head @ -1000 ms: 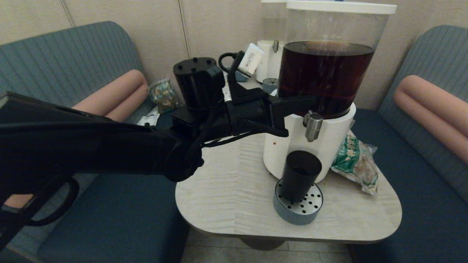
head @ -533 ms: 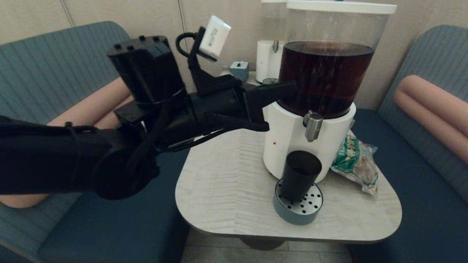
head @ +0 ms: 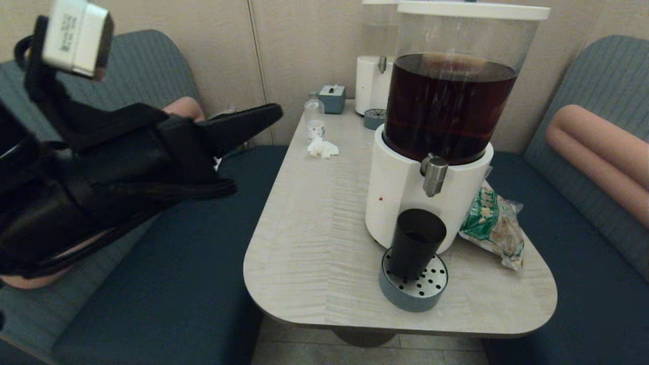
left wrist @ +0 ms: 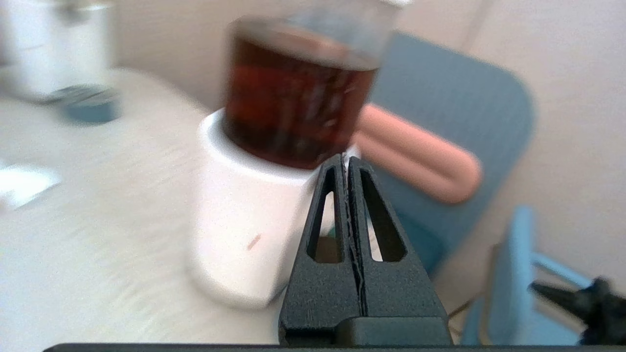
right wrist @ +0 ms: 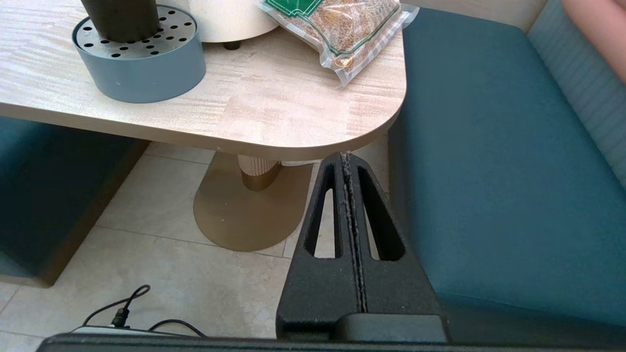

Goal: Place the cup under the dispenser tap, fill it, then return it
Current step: Place the cup next to the water dispenser

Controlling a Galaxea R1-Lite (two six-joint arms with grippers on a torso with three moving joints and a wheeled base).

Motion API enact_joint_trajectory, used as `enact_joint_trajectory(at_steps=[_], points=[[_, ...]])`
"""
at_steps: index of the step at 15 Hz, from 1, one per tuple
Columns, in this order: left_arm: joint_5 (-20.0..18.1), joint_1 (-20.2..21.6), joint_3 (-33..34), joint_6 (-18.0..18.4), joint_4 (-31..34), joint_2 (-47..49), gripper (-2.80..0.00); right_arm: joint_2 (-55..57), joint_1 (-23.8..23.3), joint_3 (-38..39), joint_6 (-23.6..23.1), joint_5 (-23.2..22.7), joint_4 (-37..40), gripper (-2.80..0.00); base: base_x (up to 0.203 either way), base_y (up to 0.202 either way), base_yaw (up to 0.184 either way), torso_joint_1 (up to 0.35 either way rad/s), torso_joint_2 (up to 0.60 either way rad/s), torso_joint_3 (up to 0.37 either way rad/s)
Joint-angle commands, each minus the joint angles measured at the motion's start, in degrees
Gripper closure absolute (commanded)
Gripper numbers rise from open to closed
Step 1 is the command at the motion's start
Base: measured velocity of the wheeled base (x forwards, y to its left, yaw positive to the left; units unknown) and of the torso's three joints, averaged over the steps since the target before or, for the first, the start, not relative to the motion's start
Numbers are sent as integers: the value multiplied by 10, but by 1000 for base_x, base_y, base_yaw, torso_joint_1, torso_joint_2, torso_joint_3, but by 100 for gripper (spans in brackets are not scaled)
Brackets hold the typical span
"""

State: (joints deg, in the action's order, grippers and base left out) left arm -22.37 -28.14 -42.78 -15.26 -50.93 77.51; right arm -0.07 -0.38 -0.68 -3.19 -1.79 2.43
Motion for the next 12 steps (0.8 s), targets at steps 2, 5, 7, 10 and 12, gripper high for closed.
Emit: enact_joint_trajectory(at_steps=[2,5,7,10,12], points=[[0,50,143,4,-8,-125,0,1,0,0,-1,-1,0,0,0,0,0,0,0,0],[0,79,260,22,-6,-211,0,1,0,0,-1,-1,0,0,0,0,0,0,0,0],[-7,105,295,54,13,-243,-70,1,0,0,-1,-1,0,0,0,0,0,0,0,0],[-22,107,256,72,49,-232,-280,1,0,0,-1,-1,0,0,0,0,0,0,0,0],[-52,115,211,88,57,-189,-280,1,0,0,-1,-1,0,0,0,0,0,0,0,0]])
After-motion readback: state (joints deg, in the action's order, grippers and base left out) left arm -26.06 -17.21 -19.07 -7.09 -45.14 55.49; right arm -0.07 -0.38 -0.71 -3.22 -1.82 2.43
